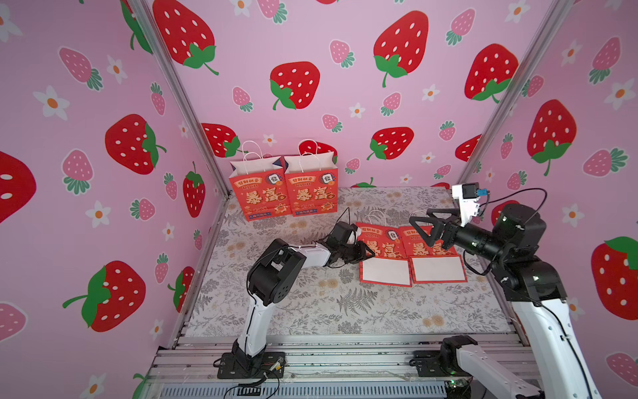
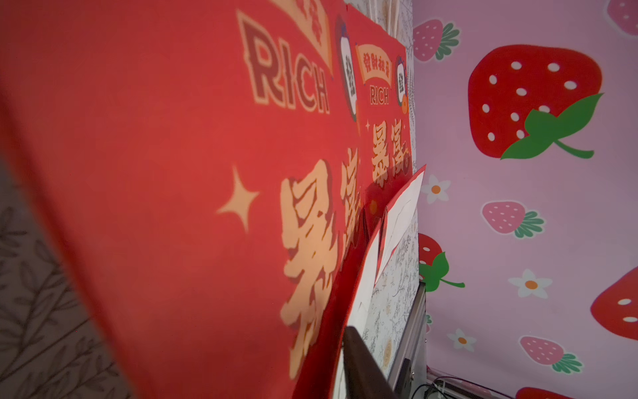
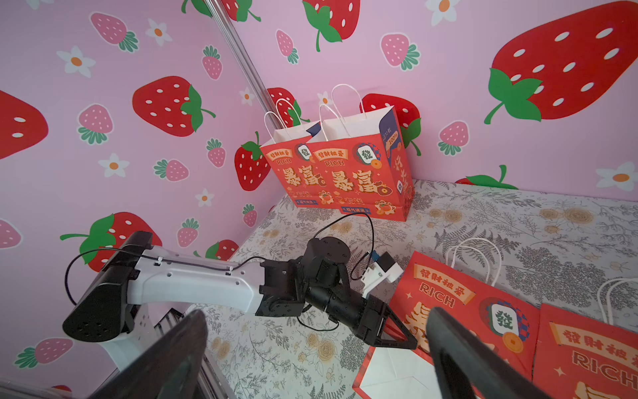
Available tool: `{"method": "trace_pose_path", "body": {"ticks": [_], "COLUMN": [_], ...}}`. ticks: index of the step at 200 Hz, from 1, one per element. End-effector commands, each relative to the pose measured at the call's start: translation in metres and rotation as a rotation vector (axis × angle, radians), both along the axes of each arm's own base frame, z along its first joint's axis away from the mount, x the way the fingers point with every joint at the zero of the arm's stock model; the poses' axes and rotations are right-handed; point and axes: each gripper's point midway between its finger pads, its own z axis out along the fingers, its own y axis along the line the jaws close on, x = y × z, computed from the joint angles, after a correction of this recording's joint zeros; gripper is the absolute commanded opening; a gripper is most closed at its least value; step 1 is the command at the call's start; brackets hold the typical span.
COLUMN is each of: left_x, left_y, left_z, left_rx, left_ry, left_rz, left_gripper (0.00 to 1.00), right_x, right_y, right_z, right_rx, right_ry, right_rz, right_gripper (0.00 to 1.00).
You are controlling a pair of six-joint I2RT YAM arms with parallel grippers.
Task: Put away the paper bag
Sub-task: Place the paper bag at the center of the board.
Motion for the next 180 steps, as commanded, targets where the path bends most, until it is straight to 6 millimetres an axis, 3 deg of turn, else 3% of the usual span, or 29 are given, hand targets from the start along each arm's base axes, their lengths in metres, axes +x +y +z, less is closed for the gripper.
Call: {"method": "trace_pose_path", "body": {"ticks": [1,80,107,129,180], "left_x": [-0.001,0.0,0.004,0.011,0.03], "left_y": [-0.009,0.006,0.03,0.057,0.141], "left_z": [0.001,0.003,0.011,0.045,0.177], "left_rx": [-0.007,0.095,0.219,0.34,0.511], "left_ry": [-0.001,-0.033,-0.094,-0.23,-0.612], "left_rz": [-0.023,-0.002,0.037,0.09,0.329], "left_gripper": [0.5,0.98,0.99,0.99,0.99], "right_x": [0.0,0.0,0.0,0.013,0.041], "right_y": [0.001,0.001,0.001,0.002,0.01], "right_z": [0.003,0.002,0.001,-0.012,-0.037], "right_rx": [0.014,0.013,0.008,-0.004,0.037], "right_ry": [-0.013,-0.009,-0.01,0.03,0.046], "right_rz": [0.01,0.008,0.008,0.004,0.016], "right_gripper": [0.99,0.99,0.99,0.99,0.99]}}
